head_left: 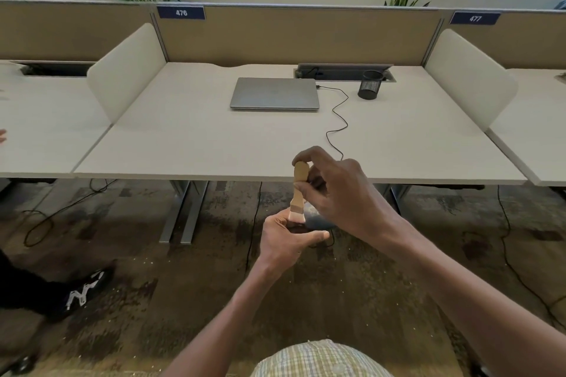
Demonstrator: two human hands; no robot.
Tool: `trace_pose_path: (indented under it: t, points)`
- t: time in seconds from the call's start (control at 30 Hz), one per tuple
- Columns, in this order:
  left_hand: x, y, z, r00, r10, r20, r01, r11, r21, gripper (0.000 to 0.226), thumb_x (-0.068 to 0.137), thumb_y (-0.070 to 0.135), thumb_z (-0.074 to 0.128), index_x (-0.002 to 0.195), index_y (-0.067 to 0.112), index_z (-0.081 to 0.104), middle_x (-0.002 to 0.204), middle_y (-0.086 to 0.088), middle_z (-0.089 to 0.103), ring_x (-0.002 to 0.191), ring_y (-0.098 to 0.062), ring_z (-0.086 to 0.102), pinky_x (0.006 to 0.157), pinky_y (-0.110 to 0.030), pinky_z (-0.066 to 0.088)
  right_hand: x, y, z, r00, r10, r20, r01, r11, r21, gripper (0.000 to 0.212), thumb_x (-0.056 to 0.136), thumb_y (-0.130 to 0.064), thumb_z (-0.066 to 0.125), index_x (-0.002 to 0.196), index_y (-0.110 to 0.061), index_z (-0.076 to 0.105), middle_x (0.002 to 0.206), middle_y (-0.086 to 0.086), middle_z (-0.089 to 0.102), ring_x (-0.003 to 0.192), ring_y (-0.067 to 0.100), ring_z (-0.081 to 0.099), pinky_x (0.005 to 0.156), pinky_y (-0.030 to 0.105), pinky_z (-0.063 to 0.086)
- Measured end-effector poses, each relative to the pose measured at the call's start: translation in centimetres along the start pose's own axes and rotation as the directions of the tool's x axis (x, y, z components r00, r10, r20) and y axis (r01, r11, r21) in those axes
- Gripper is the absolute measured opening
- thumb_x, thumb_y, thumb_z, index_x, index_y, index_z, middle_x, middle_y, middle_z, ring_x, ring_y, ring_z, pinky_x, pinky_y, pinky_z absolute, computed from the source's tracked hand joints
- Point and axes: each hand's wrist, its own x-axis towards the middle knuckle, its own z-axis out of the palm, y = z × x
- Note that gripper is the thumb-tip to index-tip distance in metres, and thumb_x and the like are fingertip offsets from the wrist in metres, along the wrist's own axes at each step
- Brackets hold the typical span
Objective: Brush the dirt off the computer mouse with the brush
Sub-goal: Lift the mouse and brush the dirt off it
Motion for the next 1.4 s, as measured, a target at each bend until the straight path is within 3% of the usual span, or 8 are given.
trace_pose_path:
  t: [0.07,0.23,0.4,0.77,0.9,1.1,1.23,1.4]
  points:
    - [-0.1,0.2,0.1,1.0,0.004,0.014,-0.004,1.0,0.016,0.027,0.069,0.016,0.096,0.079,0.029,0.075,0.072,0.015,0.075,0.071,-0.004,0.073,0.07,-0.021,0.06,-0.1,0.1,0.1,0.999,0.012,0.039,-0.011,1.0,-0.012,0.033,0.092,-0.012,0.07,0.118,-0.019,0.052,0.082,0.005,0.072,0.067,0.02,0.071,0.061,0.04,0.06]
    - [-0.1,-0.3,0.2,1.0,-0.001,0.01,0.001,1.0,0.001,0.03,0.068,0.015,0.097,0.091,0.016,0.078,0.089,0.002,0.081,0.086,-0.014,0.078,0.081,-0.034,0.065,-0.3,0.3,-0.1,0.999,-0.03,-0.027,0.028,0.998,-0.049,0.034,0.092,-0.014,0.069,0.121,-0.017,0.05,0.083,0.007,0.072,0.068,0.019,0.071,0.06,0.037,0.06]
    - [-0.3,0.1,0.2,0.999,0.009,0.032,-0.009,1.0,0.01,0.026,0.069,0.014,0.096,0.079,0.025,0.074,0.076,0.013,0.076,0.073,-0.003,0.072,0.071,-0.022,0.059,-0.5,0.5,-0.1,0.999,-0.02,0.038,0.022,0.998,-0.051,0.034,0.093,-0.013,0.068,0.121,-0.018,0.051,0.084,0.005,0.073,0.069,0.016,0.071,0.061,0.035,0.06]
    - [0.0,-0.5,-0.1,1.0,0.014,0.014,-0.014,1.0,0.001,0.035,0.068,0.014,0.097,0.098,0.013,0.079,0.093,0.003,0.081,0.088,-0.012,0.078,0.084,-0.037,0.065,-0.2,0.7,-0.5,0.999,-0.044,0.015,0.045,0.999,-0.02,0.034,0.093,-0.013,0.069,0.121,-0.017,0.051,0.088,0.006,0.073,0.071,0.016,0.072,0.061,0.034,0.06]
    - [0.0,-0.2,-0.2,0.998,0.008,0.061,-0.009,1.0,0.012,0.034,0.073,0.007,0.093,0.081,0.033,0.071,0.067,0.019,0.072,0.067,0.004,0.068,0.068,-0.015,0.055,-0.6,0.5,-0.6,0.991,-0.065,0.119,0.065,0.998,0.0,0.031,0.092,-0.014,0.069,0.117,-0.021,0.052,0.084,0.002,0.072,0.069,0.016,0.071,0.059,0.037,0.06]
    - [0.0,-0.5,-0.5,1.0,0.016,0.024,-0.016,1.0,-0.011,0.035,0.07,0.012,0.095,0.101,0.014,0.079,0.09,0.008,0.081,0.088,-0.009,0.078,0.082,-0.027,0.063,-0.3,0.5,-0.5,0.997,-0.068,0.028,0.068,0.998,0.005,0.032,0.092,-0.011,0.071,0.119,-0.013,0.054,0.09,0.005,0.074,0.074,0.014,0.073,0.063,0.032,0.061]
    - [0.3,-0.5,-0.7,1.0,0.001,0.029,-0.001,1.0,-0.019,0.053,0.071,0.016,0.095,0.119,0.011,0.074,0.092,0.008,0.081,0.089,-0.008,0.077,0.084,-0.028,0.062,-0.3,0.5,-1.3,0.99,-0.062,0.128,0.065,0.998,-0.016,0.031,0.092,-0.013,0.07,0.117,-0.019,0.054,0.084,0.003,0.073,0.068,0.017,0.071,0.06,0.037,0.06]
    - [0.4,-0.7,-0.4,1.0,-0.008,0.001,0.008,1.0,0.004,0.029,0.068,0.015,0.097,0.091,0.016,0.079,0.09,0.003,0.081,0.088,-0.013,0.078,0.083,-0.032,0.064,0.2,0.3,-0.1,0.99,-0.1,0.098,0.105,0.993,-0.046,0.029,0.094,-0.013,0.066,0.119,-0.018,0.051,0.084,0.003,0.073,0.068,0.018,0.071,0.059,0.038,0.059]
